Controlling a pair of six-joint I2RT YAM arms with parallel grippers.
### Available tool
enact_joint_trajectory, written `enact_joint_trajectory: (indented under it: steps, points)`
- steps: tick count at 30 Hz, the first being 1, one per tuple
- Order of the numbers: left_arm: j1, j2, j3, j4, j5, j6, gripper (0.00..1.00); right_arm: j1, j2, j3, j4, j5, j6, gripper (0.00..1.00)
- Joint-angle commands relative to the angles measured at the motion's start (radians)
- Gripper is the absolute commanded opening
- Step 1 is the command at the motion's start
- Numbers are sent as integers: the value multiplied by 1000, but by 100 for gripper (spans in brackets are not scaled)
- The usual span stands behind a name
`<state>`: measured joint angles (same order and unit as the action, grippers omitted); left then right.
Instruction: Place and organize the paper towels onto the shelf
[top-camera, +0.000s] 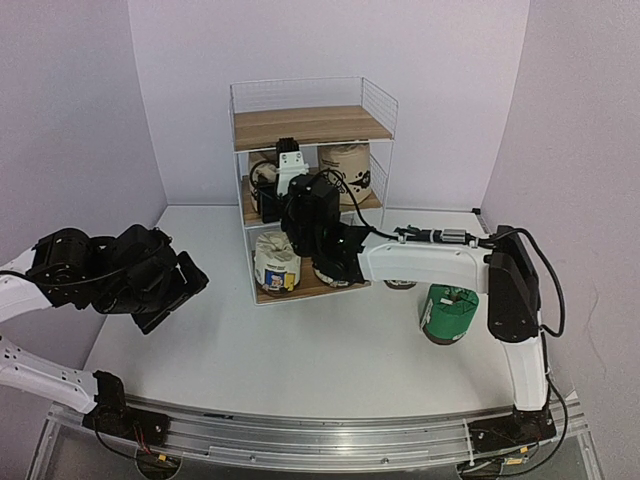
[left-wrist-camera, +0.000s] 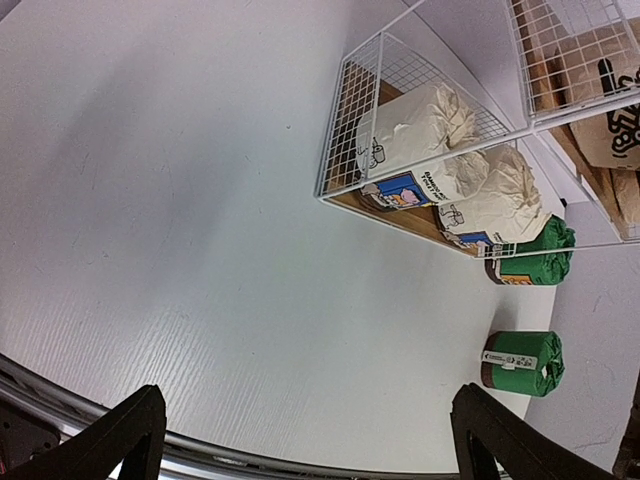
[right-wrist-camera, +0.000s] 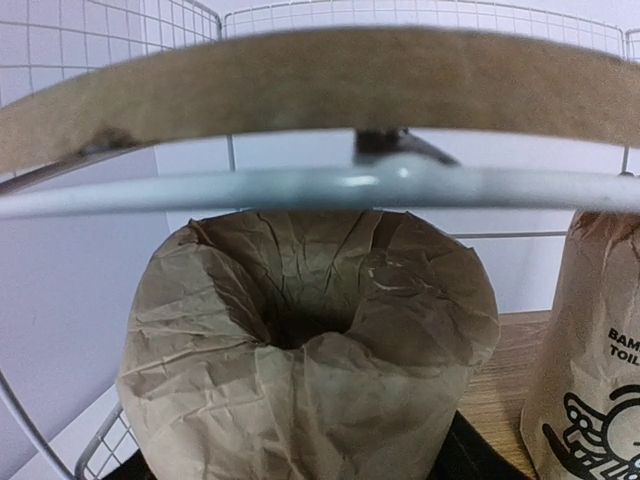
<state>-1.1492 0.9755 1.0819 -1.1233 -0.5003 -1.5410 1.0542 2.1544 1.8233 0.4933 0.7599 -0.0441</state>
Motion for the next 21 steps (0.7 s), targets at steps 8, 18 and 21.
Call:
enact_joint_trajectory:
  steps: [8,18,21]
  points:
    - [1,-5,-1,13,-11,15,100,-5,-58,-29,39,-10,31,87]
    - [1,18,9,36,-4,34,100,-2,-140,-115,19,-27,71,95]
    - [0,27,16,38,-4,35,100,-1,-157,-128,9,-29,59,96]
